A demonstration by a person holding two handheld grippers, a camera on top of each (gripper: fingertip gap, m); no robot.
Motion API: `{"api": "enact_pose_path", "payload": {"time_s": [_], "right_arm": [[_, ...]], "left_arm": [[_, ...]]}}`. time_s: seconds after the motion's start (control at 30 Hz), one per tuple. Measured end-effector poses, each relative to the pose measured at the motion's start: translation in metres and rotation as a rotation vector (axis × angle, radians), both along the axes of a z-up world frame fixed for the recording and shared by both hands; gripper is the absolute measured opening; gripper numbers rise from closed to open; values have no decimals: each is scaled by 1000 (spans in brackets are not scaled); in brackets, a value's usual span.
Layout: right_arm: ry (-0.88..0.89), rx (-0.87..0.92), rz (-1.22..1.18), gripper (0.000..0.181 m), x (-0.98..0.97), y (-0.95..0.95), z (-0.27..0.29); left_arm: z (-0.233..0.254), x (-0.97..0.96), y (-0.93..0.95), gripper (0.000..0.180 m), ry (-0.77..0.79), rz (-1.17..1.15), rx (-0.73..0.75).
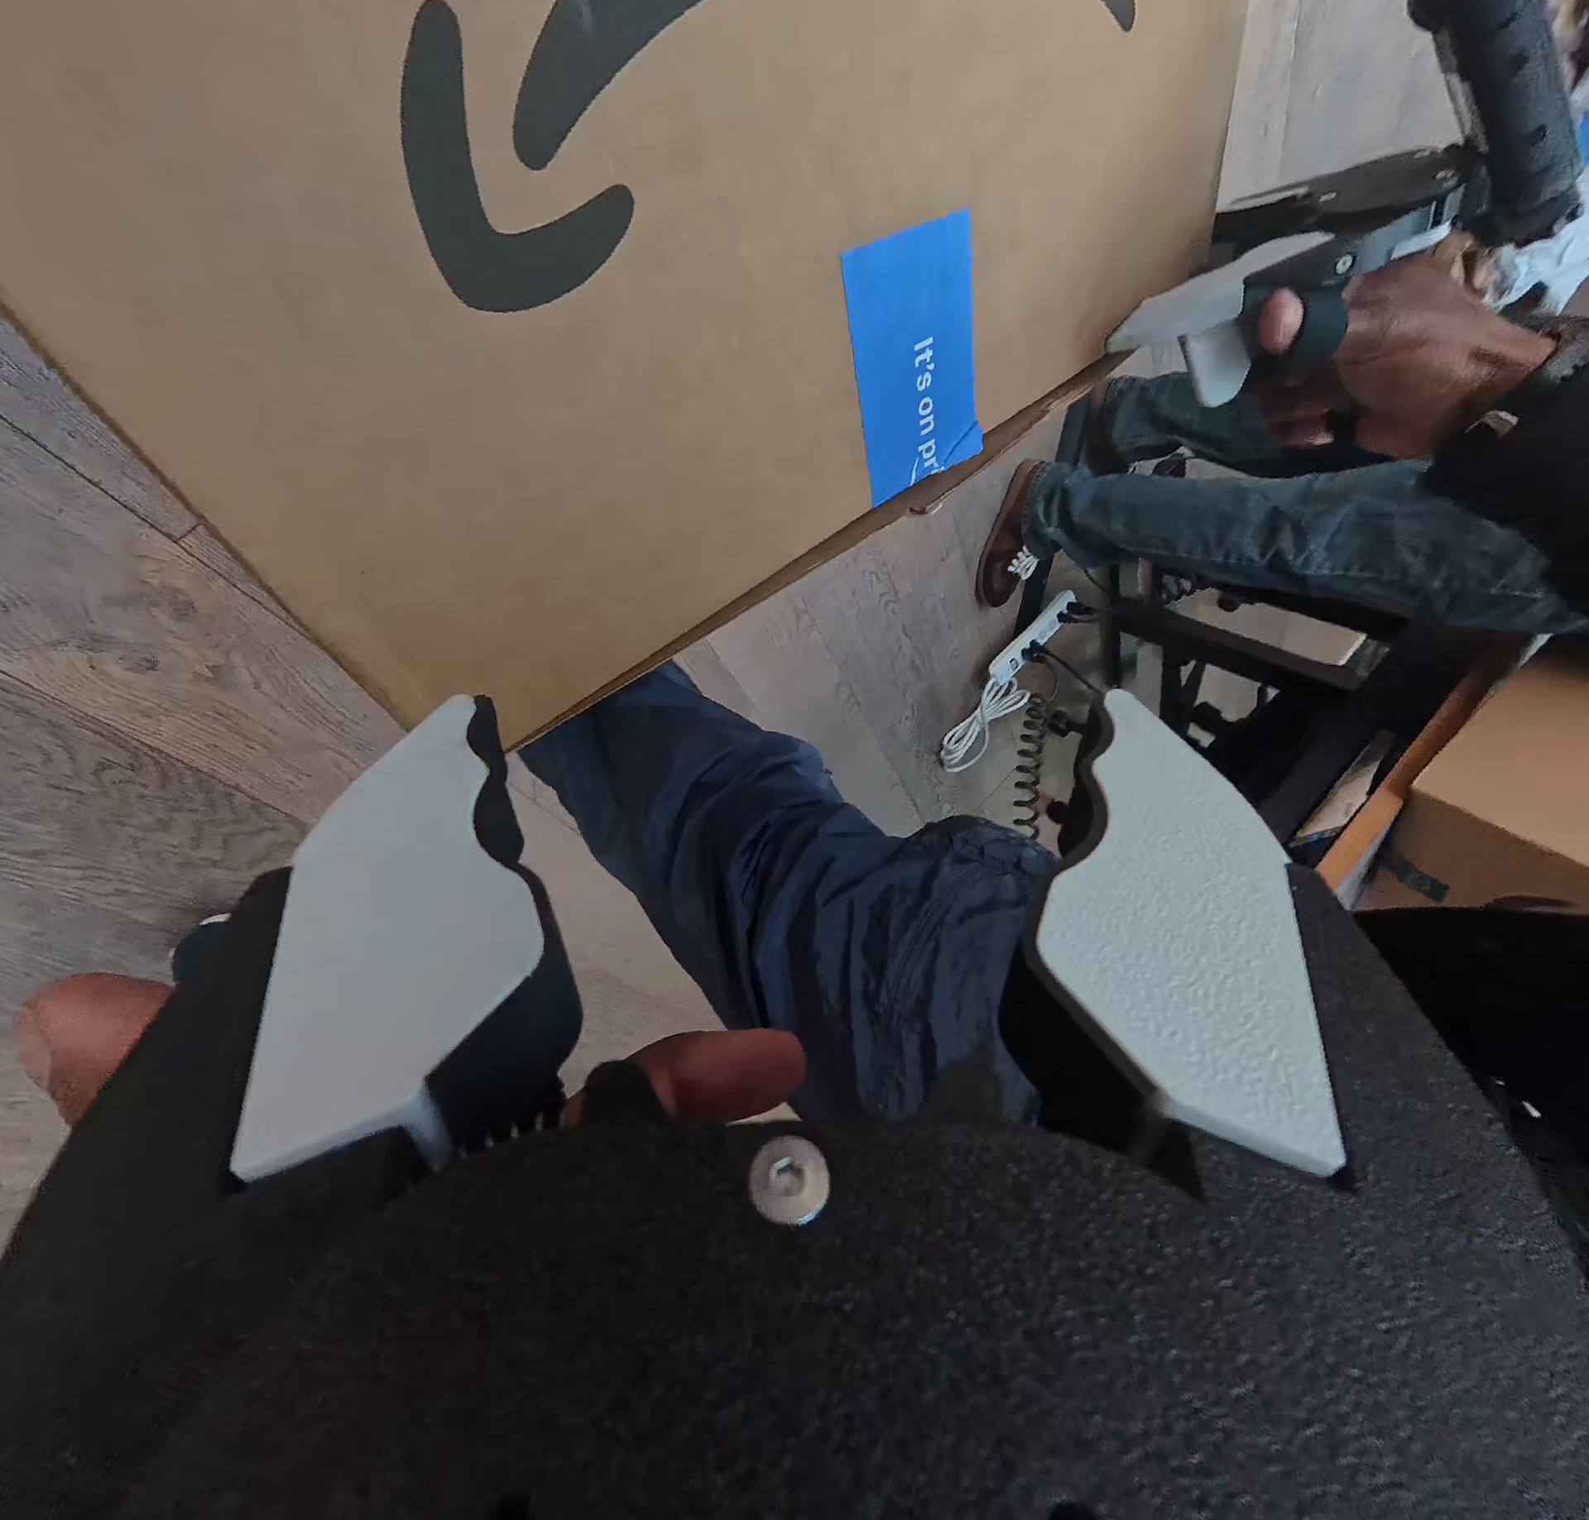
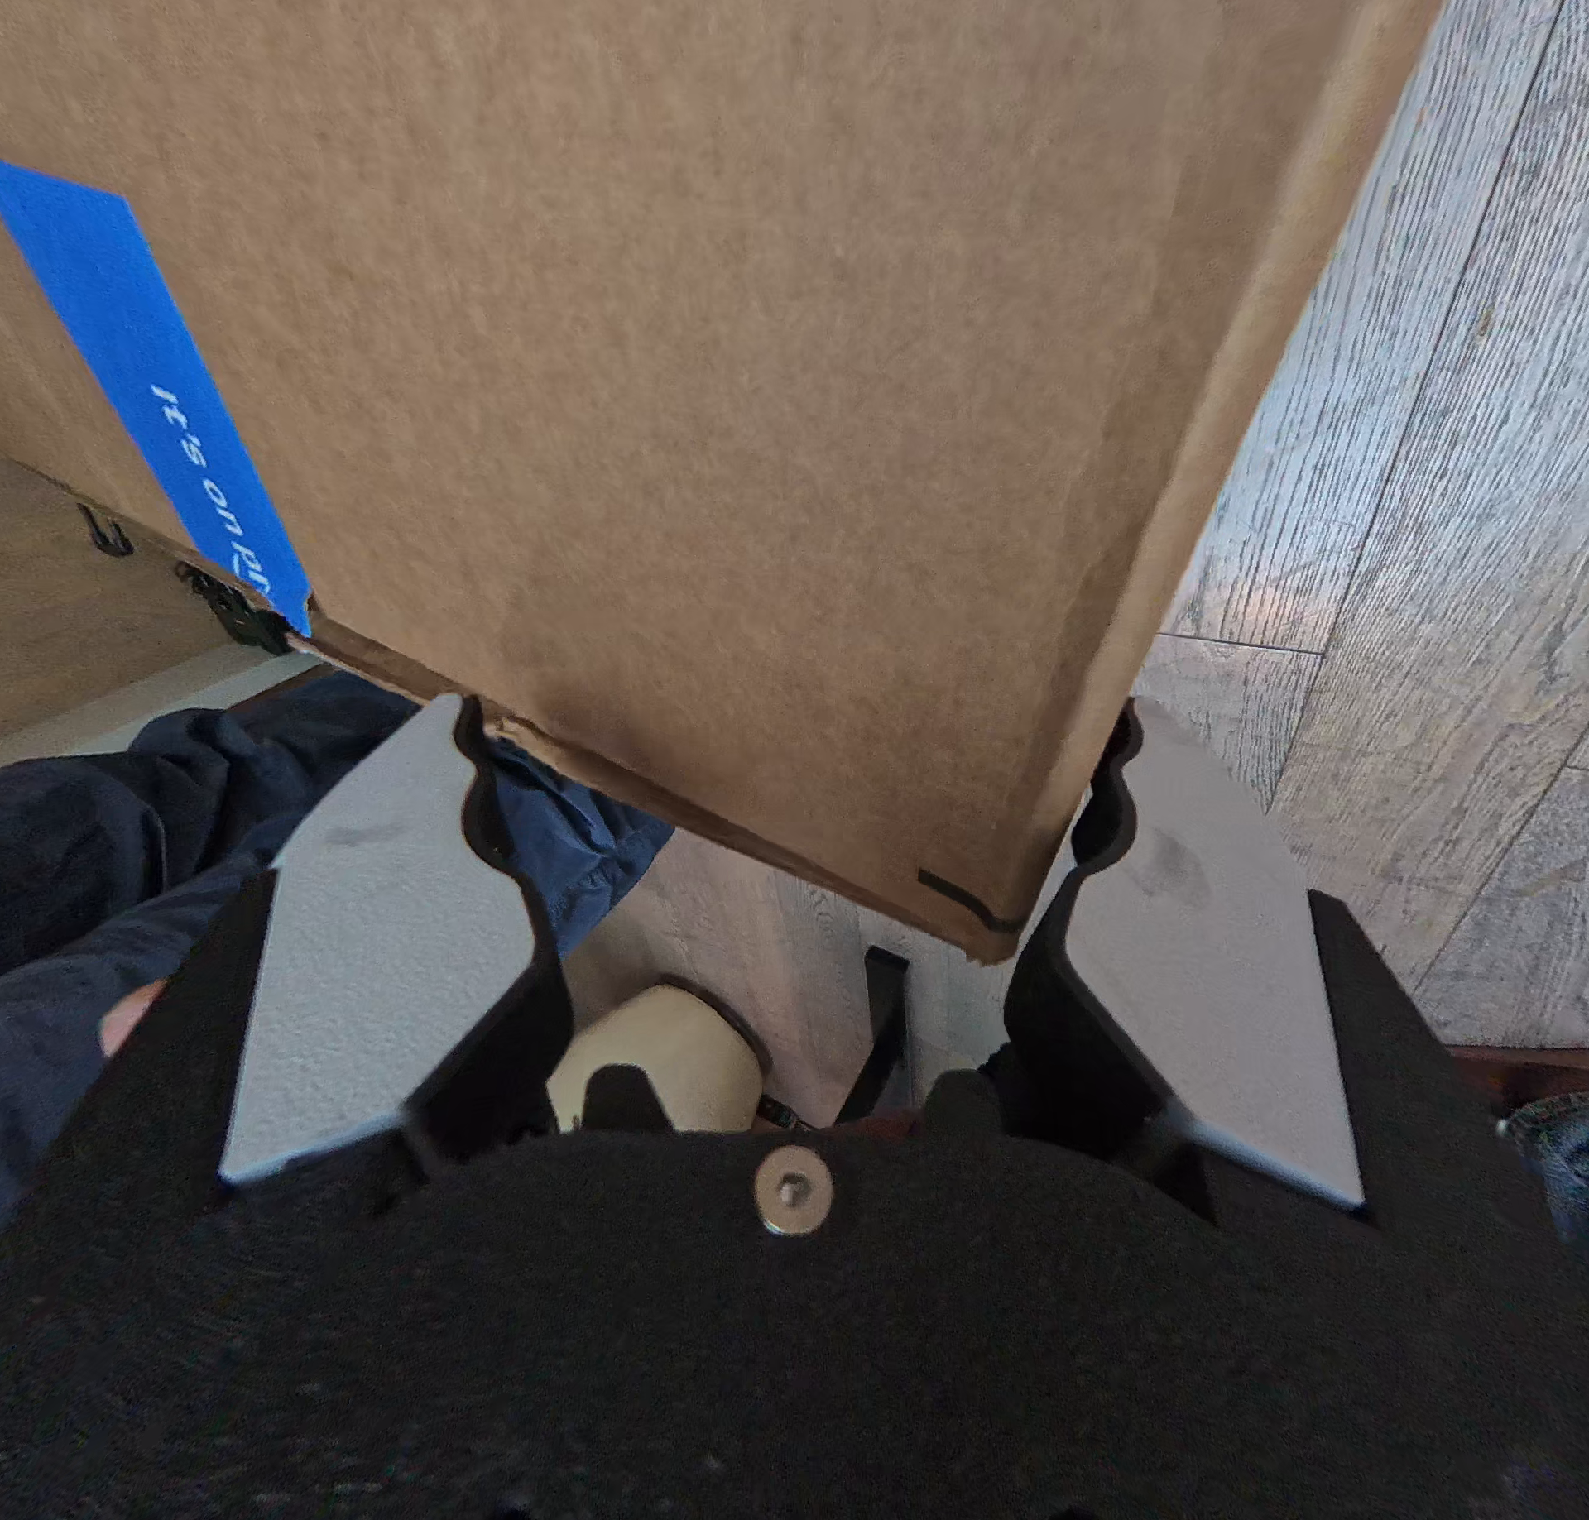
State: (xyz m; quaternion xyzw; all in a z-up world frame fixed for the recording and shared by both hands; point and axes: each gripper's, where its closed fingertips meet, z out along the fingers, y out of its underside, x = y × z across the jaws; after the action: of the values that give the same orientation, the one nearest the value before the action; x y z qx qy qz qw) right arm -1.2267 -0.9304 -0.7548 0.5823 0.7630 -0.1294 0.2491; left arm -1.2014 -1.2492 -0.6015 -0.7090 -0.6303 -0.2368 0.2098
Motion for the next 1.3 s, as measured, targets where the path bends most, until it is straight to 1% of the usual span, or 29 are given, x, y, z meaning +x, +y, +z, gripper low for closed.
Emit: {"api": "enact_pose_path", "payload": {"time_s": [0.13, 0.27, 0.37, 0.63, 0.77, 0.9, 1.1, 1.2, 1.3], "right_arm": [[-39, 14, 7, 135, 1, -2, -16], [-107, -40, -23, 142, 5, -3, -23], [-158, -86, -78, 146, 11, -4, -28], [-142, -121, -67, 146, 10, -5, -34], [-74, -138, -122, 146, 14, -6, -34], [-27, -144, -163, 145, 14, -7, -34], [10, -143, -213, 143, 19, -8, -34], [-47, -131, -195, 144, 21, -7, -33], [-96, -114, -193, 144, 17, -5, -30]], "left_arm": [[-3, -5, 0, 124, 62, -146, -92], [-4, -21, -3, 124, 140, -284, -183], [-6, -32, -2, 124, 144, -332, -206], [-23, -63, 3, 124, 129, -415, -223], [-41, -78, 4, 124, 114, -478, -243], [-48, -92, 14, 124, 126, -529, -245], [-49, -110, 18, 124, 193, -680, -289], [-56, -130, 16, 126, 241, -777, -333], [-74, -168, 18, 128, 314, -812, -385]]}}
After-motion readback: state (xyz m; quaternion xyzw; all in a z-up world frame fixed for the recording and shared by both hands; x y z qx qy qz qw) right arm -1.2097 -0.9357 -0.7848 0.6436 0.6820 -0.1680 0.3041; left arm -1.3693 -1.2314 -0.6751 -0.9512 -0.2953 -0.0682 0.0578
